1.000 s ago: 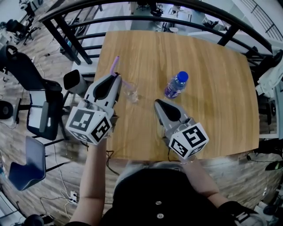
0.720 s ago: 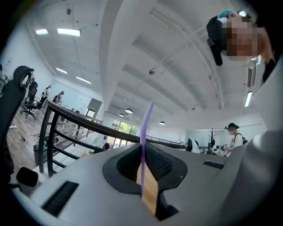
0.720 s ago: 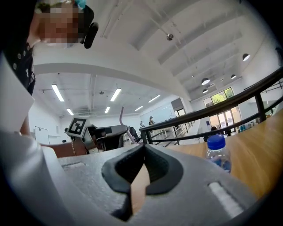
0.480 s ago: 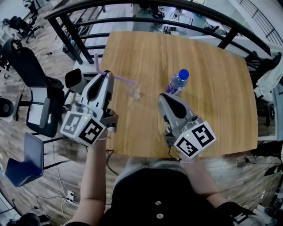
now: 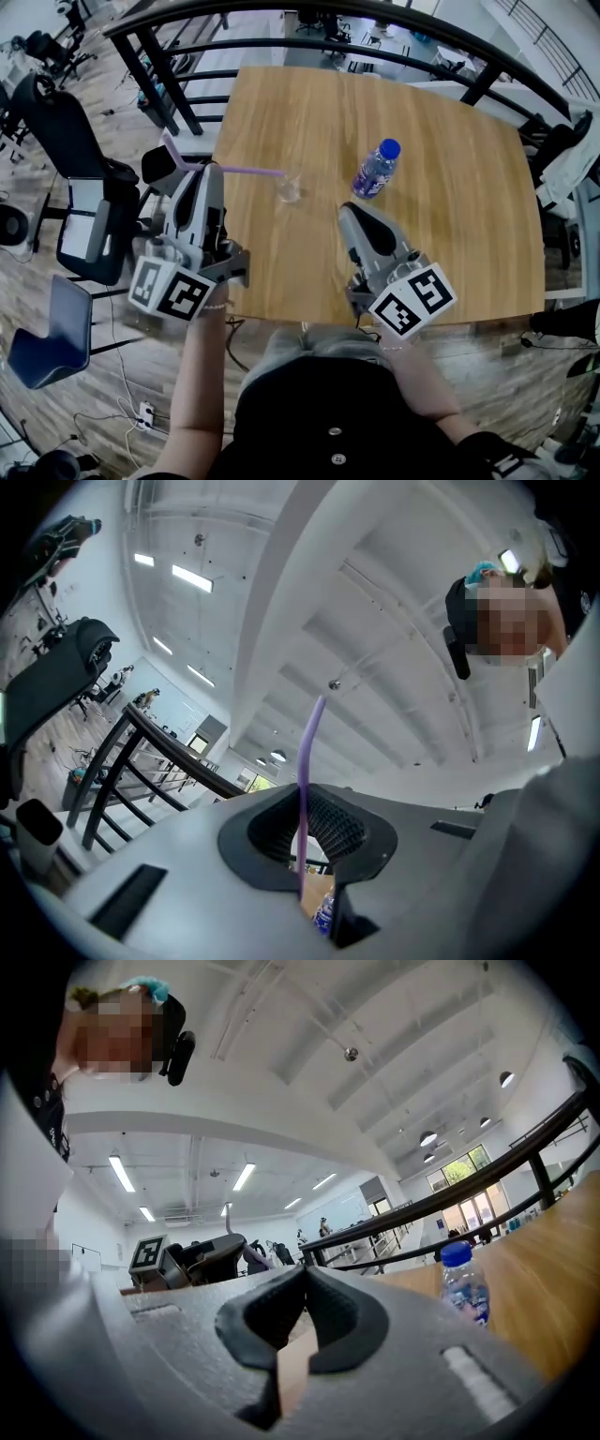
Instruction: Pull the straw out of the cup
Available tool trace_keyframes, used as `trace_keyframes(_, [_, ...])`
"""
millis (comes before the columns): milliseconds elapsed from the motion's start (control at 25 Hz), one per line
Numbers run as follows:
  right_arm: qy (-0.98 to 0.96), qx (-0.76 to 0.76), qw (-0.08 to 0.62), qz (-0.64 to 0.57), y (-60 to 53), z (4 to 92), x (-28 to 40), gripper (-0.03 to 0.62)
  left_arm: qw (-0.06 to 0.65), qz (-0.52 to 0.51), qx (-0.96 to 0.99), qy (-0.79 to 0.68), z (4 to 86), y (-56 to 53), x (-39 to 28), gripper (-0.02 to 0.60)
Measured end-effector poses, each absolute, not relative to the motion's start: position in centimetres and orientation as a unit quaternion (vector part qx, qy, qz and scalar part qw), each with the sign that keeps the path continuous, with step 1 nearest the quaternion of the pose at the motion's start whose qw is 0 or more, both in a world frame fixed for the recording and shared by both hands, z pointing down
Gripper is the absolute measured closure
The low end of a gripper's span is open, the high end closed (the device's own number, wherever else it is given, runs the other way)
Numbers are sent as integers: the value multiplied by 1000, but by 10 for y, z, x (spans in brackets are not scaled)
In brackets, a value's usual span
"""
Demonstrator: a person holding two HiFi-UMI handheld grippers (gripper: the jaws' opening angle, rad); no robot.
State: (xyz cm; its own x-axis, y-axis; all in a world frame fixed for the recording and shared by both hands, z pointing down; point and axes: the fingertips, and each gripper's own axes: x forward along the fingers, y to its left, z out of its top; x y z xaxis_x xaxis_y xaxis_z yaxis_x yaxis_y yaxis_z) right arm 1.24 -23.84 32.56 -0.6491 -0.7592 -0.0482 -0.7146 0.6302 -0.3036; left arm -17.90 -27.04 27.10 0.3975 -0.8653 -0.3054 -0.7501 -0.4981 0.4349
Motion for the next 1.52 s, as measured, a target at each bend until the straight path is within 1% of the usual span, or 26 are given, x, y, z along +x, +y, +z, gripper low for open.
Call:
trace_keyframes(200, [898,-410,87,-131,-217,324,9,595,114,-262,827,-485,270,-241,-184,541])
trace_keyframes(680, [900,-405,86,-134,-178,325,-4,595,148,-264,829,-469,296,-182,-183,541])
trace_keyframes(1520, [903,-402,63,-139,-144,334,-17,595,193,-236,827,-472,330,-138,-186,543])
